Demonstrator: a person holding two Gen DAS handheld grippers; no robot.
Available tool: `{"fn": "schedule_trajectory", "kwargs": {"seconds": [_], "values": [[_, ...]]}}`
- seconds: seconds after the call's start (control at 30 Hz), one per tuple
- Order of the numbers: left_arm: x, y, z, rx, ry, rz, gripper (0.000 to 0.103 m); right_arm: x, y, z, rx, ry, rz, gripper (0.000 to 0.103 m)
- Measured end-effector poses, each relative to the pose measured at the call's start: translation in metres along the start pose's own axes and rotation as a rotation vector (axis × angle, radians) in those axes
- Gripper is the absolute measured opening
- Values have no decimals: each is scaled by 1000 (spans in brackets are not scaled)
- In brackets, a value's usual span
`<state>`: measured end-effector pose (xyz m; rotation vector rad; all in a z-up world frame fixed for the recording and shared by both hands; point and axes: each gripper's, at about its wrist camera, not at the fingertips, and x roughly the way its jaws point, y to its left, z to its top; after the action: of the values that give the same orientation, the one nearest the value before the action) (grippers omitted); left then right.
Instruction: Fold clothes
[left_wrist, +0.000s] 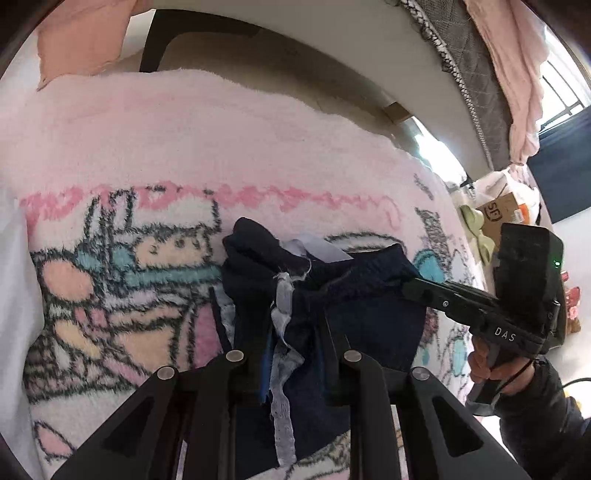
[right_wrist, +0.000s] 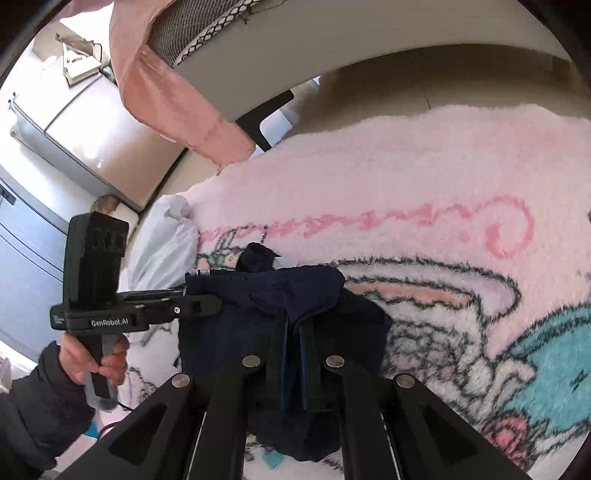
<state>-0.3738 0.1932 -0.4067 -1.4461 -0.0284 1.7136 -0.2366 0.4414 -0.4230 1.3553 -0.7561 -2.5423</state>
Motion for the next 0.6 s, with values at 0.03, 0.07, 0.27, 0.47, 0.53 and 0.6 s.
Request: {"fn": "schedule_trajectory", "kwargs": {"seconds": [0.03,0.07,0.27,0.47,0.53,0.6], "values": [[3,0,0,5,8,16,17,3,0,0,-10,8,-11,3],[5,0,1,9,17,31,17,5,0,0,-13,14,-16,3],[16,2,-2,3,80,78,21,22,-6,-9,-1,50,-75,15],[-5,6,-2,-49,72,110,103,14,-4,-13,19,95,-27,96],[-16,10,-3,-65,43,109,103,4,-3,-15,29,79,-32,103],[-23,14,-4,-91,29,107,103,-8,-7,-16,68,56,2,103]]}}
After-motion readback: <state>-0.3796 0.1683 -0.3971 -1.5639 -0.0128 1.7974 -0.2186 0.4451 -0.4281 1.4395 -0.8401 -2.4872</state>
